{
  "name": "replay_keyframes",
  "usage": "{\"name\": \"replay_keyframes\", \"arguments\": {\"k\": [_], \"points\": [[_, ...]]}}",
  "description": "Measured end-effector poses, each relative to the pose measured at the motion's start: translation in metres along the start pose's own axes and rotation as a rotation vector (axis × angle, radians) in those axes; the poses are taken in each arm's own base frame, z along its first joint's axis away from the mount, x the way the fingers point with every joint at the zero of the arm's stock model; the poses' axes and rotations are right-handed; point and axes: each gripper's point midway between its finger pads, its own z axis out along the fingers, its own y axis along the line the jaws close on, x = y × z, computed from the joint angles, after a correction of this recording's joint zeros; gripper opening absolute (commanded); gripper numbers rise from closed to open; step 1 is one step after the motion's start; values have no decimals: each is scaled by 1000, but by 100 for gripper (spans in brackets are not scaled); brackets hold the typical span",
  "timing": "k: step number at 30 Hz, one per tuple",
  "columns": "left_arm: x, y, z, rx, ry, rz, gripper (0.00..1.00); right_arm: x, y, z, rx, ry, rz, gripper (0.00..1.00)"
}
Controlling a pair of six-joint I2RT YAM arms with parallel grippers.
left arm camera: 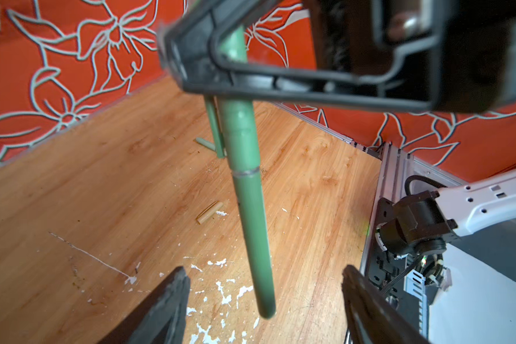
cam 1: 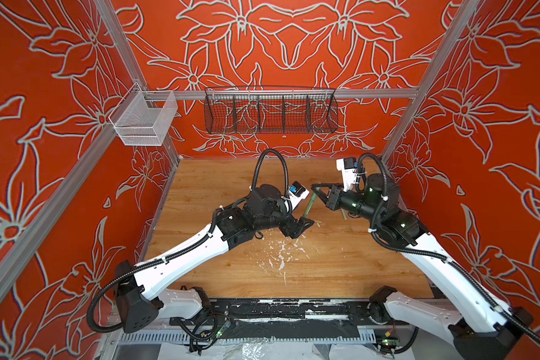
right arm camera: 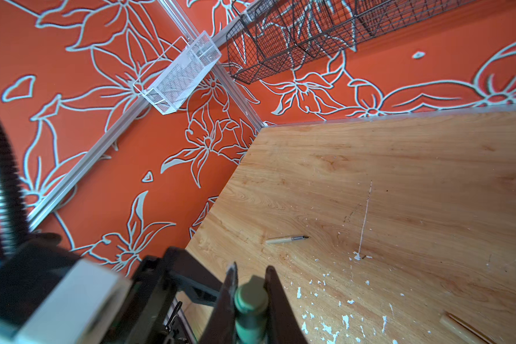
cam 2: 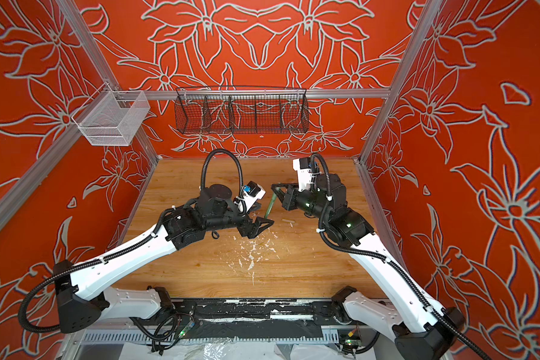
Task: Insert pens into pen caps
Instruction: Put on the pen cap to the pen.
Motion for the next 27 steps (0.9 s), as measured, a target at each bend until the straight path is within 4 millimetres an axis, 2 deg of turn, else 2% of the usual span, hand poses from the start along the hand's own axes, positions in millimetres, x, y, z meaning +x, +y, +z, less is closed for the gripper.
{"name": "replay_keyframes", "arguments": {"k": [8, 17, 20, 24, 27], "points": [[3, -4, 5, 34, 13, -19, 54, -4, 7, -8, -18, -21, -32, 0], [10, -4, 14, 41, 43, -33, 45, -1, 3, -5, -8, -8, -58, 0], [8, -4, 14, 41, 41, -32, 38, 0, 3, -5, -7, -6, -71, 0], [4, -3, 13, 37, 33, -40, 35, 1, 2, -5, -6, -1, -82, 0], [0, -2, 12, 27, 24, -44, 26, 2, 2, -5, -5, 2, -91, 0]]}}
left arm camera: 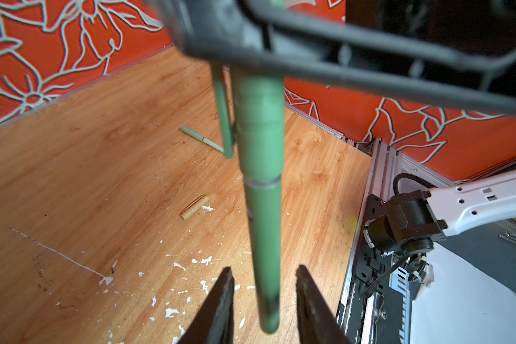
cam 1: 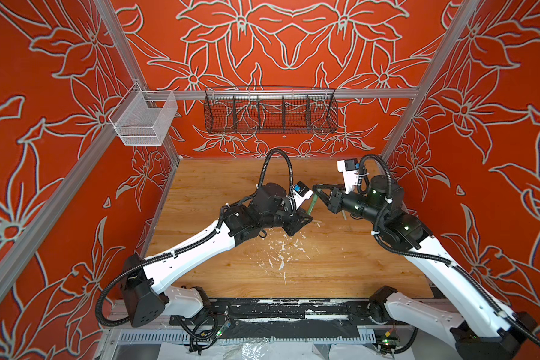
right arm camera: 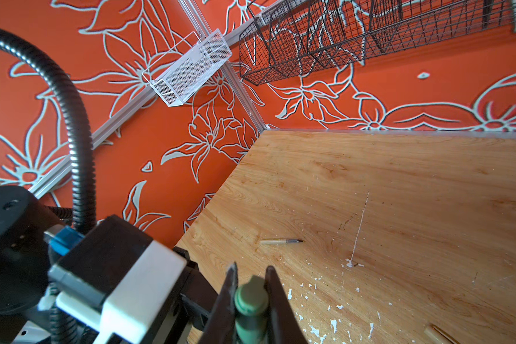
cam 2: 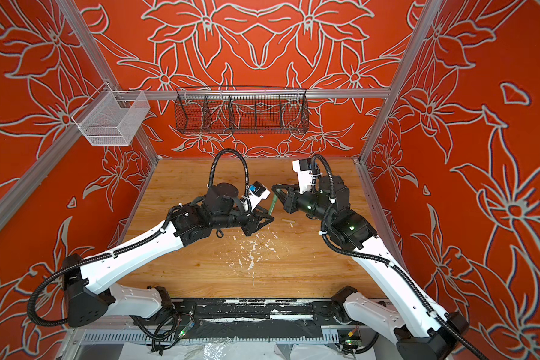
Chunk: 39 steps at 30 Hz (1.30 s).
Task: Insert pens into pen caps
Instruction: Put on the pen cap to the pen.
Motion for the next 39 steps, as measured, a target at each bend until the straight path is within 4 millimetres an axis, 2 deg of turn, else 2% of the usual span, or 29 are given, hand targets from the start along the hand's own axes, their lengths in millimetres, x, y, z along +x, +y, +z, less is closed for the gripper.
{"name": "replay_keyframes", "arguments": {"k": [6, 8, 9, 10, 11, 25, 29, 35, 39], "points": [[-1, 1, 1, -7, -2, -13, 13, 6, -4, 2, 8, 14, -9, 0], [0, 2, 2, -6, 1, -18, 12, 7, -5, 2, 9, 16, -10, 0], [0, 2, 3, -5, 3, -22, 15, 8, -5, 2, 10, 17, -9, 0], [1, 1, 4, -2, 6, -24, 29, 9, -6, 2, 11, 17, -9, 0], [1, 1, 6, 1, 9, -28, 37, 10, -7, 2, 13, 19, -7, 0], [0, 2, 10, 5, 11, -36, 36, 6, -3, -5, 8, -1, -14, 0], [0, 1, 10, 7, 12, -37, 30, 5, -4, -5, 11, -4, -15, 0], [0, -1, 10, 20, 11, -30, 2, 4, -5, -5, 20, -10, -15, 0], [-1, -1, 10, 19, 8, -29, 0, 4, -5, -4, 17, -10, -13, 0]]}}
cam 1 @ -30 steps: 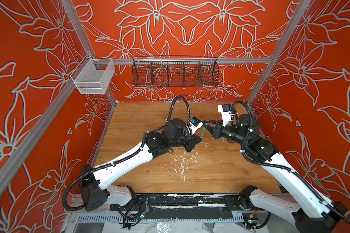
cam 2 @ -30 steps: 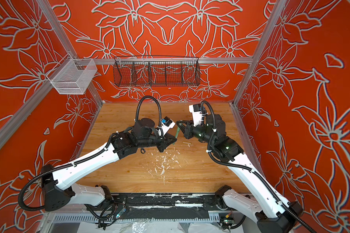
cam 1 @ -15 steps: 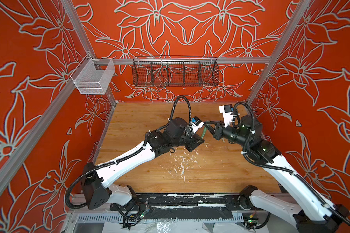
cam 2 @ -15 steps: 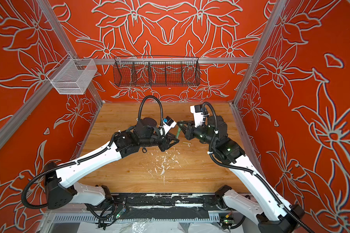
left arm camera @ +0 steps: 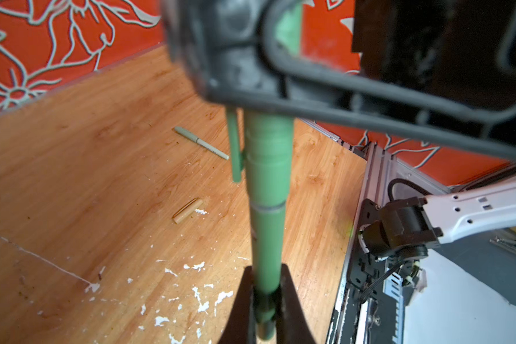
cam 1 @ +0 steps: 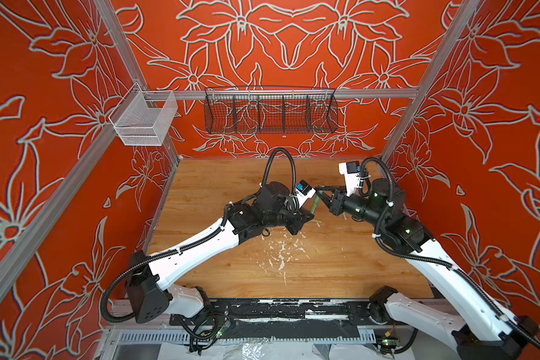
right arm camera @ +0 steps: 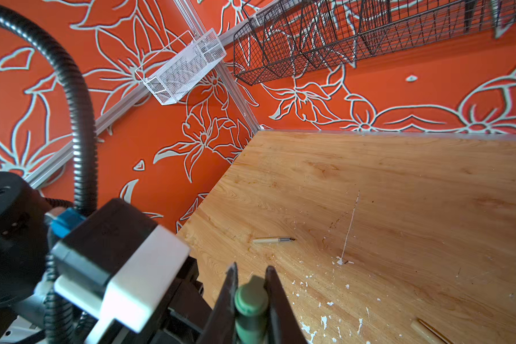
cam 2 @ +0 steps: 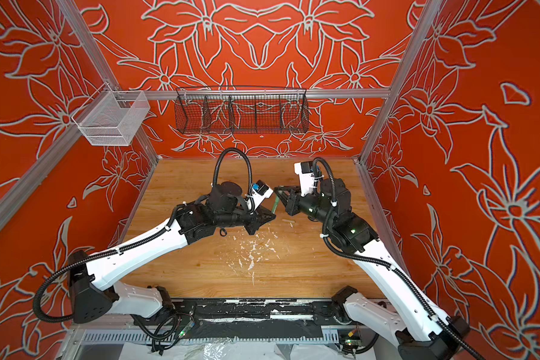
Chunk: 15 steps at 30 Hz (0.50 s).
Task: Insert pens into pen caps
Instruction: Put on the pen cap to the pen.
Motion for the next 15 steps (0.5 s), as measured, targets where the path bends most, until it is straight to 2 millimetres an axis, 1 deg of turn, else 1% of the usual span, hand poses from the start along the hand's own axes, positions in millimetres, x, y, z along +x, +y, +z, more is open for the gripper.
{"name": "replay_keyframes", "arguments": {"k": [6, 10, 15], "points": [[-2, 7, 0, -33, -3, 4, 0, 0, 0, 3, -7, -1, -4, 0], [-10, 12, 5, -42, -8, 9, 0, -6, -4, 1, -3, -40, -13, 0], [-14, 15, 11, -44, -2, 23, 0, -8, -10, 1, 9, -76, -16, 0]]}}
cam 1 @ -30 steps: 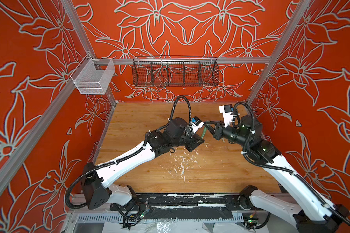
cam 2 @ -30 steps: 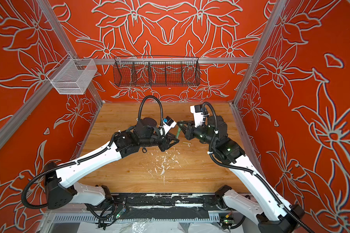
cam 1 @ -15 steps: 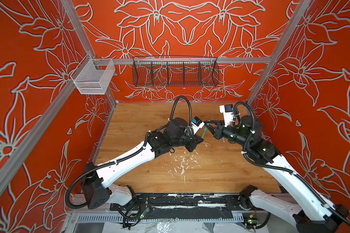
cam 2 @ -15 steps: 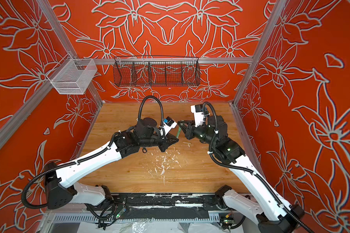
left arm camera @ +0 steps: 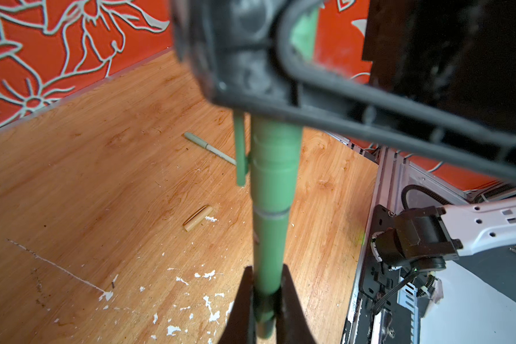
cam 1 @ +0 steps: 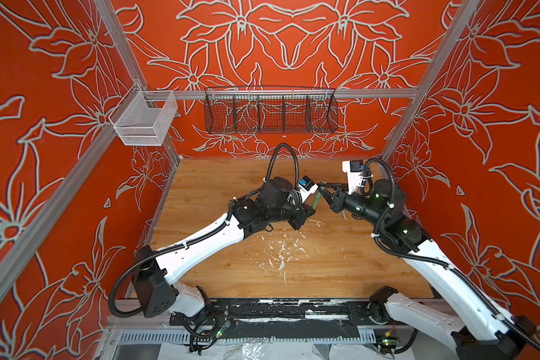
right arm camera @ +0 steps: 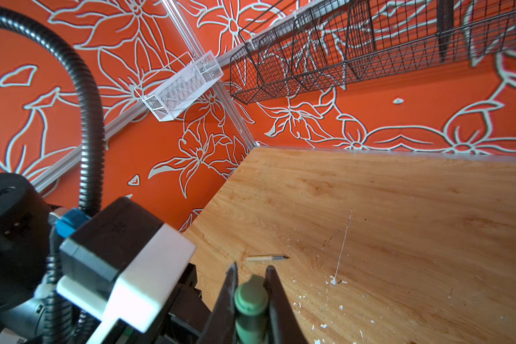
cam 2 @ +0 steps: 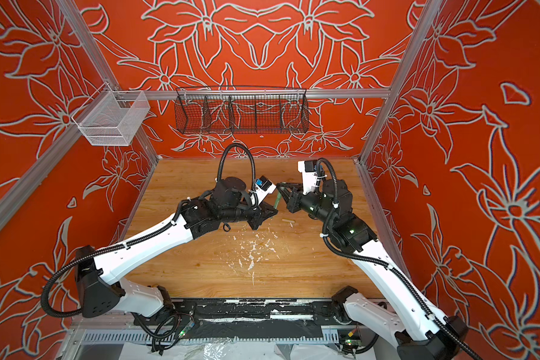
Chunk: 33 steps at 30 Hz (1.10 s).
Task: Insert pens into pen caps
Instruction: Put on the pen cap to the pen.
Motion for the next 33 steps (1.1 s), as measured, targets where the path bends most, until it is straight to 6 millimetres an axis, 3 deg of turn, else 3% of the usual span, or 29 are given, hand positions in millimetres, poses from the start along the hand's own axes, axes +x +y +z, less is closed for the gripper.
{"name": "replay_keyframes", "arguments": {"k": [9, 33], "points": [[0, 3, 4, -8, 38, 22, 0, 5, -6, 0, 14, -25, 6, 0], [24, 15, 2, -41, 137, 15, 0, 32, -7, 13, 12, 22, 31, 0]]}}
